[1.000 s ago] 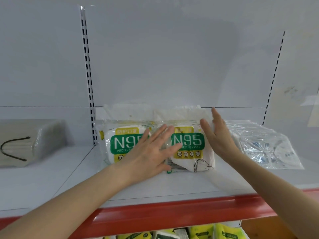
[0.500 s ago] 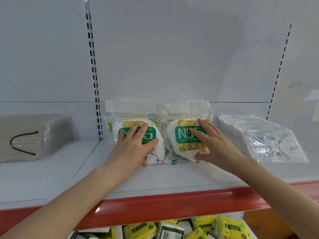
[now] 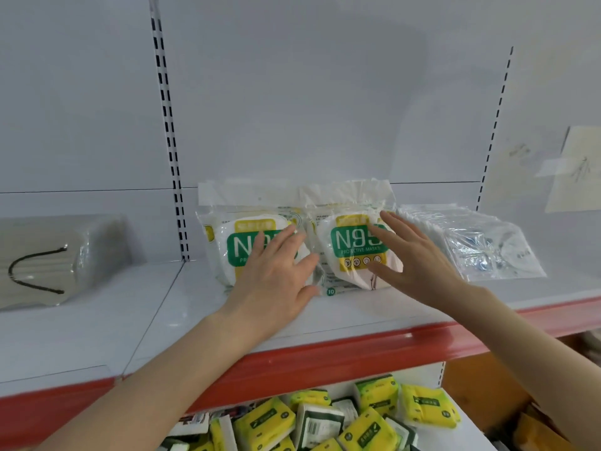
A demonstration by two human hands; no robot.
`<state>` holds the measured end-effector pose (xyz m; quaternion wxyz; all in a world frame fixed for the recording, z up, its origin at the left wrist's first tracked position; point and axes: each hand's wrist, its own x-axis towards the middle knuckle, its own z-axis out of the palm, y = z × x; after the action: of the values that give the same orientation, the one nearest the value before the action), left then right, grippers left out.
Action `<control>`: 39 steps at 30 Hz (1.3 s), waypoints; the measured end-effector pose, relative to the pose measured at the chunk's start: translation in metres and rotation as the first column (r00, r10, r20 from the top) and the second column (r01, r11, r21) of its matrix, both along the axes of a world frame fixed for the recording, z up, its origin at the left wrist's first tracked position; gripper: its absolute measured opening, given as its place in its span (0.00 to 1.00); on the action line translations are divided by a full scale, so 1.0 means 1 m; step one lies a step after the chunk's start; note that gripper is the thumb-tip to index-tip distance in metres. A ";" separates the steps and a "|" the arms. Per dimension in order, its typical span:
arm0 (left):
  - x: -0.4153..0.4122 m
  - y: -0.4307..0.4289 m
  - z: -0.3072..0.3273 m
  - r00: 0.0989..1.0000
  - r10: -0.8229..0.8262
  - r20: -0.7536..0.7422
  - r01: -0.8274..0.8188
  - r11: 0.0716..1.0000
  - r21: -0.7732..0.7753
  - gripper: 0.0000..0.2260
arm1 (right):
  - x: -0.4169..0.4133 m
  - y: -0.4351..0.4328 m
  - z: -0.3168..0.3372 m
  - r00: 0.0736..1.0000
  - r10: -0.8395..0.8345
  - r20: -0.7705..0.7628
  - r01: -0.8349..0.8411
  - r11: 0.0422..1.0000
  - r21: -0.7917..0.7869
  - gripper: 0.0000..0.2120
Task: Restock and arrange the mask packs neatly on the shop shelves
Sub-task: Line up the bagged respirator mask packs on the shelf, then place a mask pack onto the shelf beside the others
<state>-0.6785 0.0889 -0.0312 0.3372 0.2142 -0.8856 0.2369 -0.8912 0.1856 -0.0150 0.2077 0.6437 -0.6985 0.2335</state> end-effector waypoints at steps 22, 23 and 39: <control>-0.213 0.104 0.009 0.974 -0.228 0.006 0.223 0.955 0.197 0.20 | -0.212 0.105 0.002 0.987 -0.152 0.053 0.150 0.988 0.035 0.26; -0.222 0.105 0.010 0.977 -0.211 -0.021 0.210 0.951 0.225 0.20 | -0.225 0.104 0.005 0.989 -0.139 0.053 0.136 0.990 0.045 0.27; -0.291 0.044 0.019 0.994 0.112 -0.021 -0.038 0.498 0.866 0.49 | -0.305 0.034 0.013 0.719 -0.058 0.692 -0.198 0.938 0.284 0.57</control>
<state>-0.9695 0.1332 -0.0123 0.2071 0.4007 -0.8622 -0.2306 -1.1966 0.2201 -0.0023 -0.1906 0.5620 -0.7291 0.3409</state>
